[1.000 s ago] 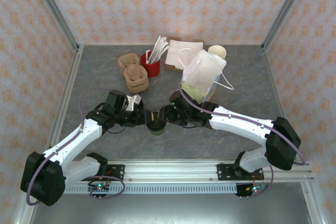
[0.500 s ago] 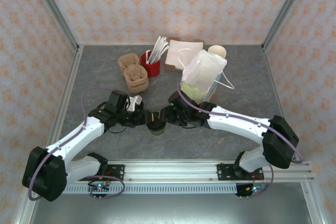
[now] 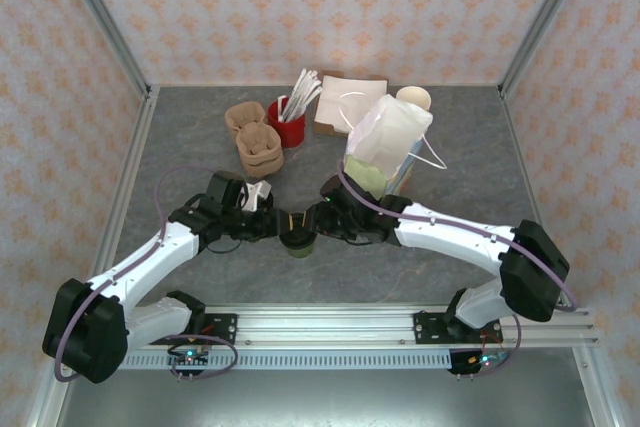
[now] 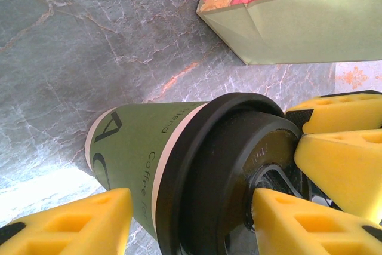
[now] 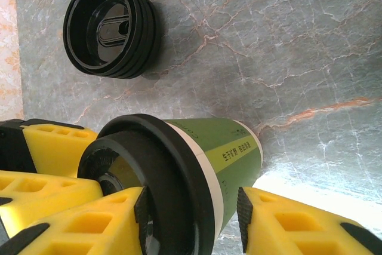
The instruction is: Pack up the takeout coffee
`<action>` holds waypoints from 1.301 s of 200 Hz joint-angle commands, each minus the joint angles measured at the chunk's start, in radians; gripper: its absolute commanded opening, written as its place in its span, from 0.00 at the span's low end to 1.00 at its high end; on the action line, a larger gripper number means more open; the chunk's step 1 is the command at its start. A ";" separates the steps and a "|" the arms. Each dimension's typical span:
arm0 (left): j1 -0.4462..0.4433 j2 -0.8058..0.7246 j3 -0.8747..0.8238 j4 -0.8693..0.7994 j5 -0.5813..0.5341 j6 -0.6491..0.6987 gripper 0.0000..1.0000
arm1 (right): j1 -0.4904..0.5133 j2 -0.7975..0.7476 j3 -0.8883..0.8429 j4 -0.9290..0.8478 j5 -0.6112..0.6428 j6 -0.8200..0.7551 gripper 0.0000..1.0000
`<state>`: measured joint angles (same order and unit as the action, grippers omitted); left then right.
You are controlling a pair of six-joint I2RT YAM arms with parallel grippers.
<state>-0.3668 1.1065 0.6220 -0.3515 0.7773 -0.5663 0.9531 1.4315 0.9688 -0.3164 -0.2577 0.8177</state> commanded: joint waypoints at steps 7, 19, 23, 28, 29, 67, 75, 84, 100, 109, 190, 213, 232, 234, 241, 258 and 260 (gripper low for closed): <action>-0.007 -0.005 -0.006 -0.013 -0.022 0.026 0.54 | 0.007 -0.014 -0.061 -0.026 0.042 -0.013 0.44; -0.007 -0.010 -0.015 -0.014 -0.028 0.026 0.54 | 0.008 -0.020 -0.079 -0.011 0.043 -0.010 0.44; -0.007 -0.012 -0.019 -0.015 -0.031 0.026 0.54 | 0.009 -0.022 -0.084 -0.008 0.043 -0.010 0.44; -0.007 -0.016 -0.023 -0.015 -0.033 0.026 0.54 | 0.009 -0.026 -0.091 -0.002 0.044 -0.011 0.44; -0.007 -0.016 -0.024 -0.014 -0.034 0.026 0.53 | 0.008 -0.026 -0.093 -0.002 0.044 -0.011 0.44; -0.007 -0.036 -0.047 -0.009 -0.047 0.025 0.53 | 0.009 -0.034 -0.123 0.012 0.053 -0.010 0.43; -0.009 -0.042 -0.050 -0.009 -0.050 0.022 0.53 | 0.009 -0.033 -0.129 0.016 0.053 -0.009 0.43; -0.009 -0.049 -0.055 -0.008 -0.054 0.018 0.52 | 0.011 -0.030 -0.135 0.023 0.054 -0.009 0.43; -0.009 -0.059 -0.064 -0.003 -0.057 0.013 0.52 | 0.012 -0.026 -0.144 0.030 0.055 -0.006 0.42; -0.009 -0.061 -0.068 -0.001 -0.059 0.012 0.52 | 0.011 -0.024 -0.149 0.033 0.056 -0.005 0.42; -0.026 -0.044 -0.087 0.034 -0.067 -0.004 0.50 | 0.017 -0.032 -0.222 0.067 0.070 0.010 0.41; -0.033 -0.047 -0.098 0.046 -0.073 -0.010 0.50 | 0.021 -0.026 -0.234 0.071 0.078 0.012 0.40; -0.033 -0.048 -0.102 0.041 -0.079 -0.009 0.50 | 0.021 -0.022 -0.233 0.073 0.078 0.011 0.40; -0.033 -0.048 -0.103 0.041 -0.080 -0.010 0.50 | 0.021 -0.023 -0.233 0.074 0.077 0.010 0.40; -0.033 -0.048 -0.105 0.040 -0.084 -0.010 0.50 | 0.021 -0.021 -0.232 0.074 0.078 0.010 0.40; -0.033 -0.048 -0.115 0.048 -0.088 -0.018 0.49 | 0.021 -0.020 -0.229 0.074 0.077 0.008 0.40; -0.033 -0.048 -0.116 0.049 -0.088 -0.019 0.49 | 0.021 -0.020 -0.228 0.074 0.077 0.009 0.40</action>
<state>-0.3923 1.0534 0.5484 -0.2554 0.7475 -0.5789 0.9703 1.3693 0.7925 -0.0807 -0.2344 0.8303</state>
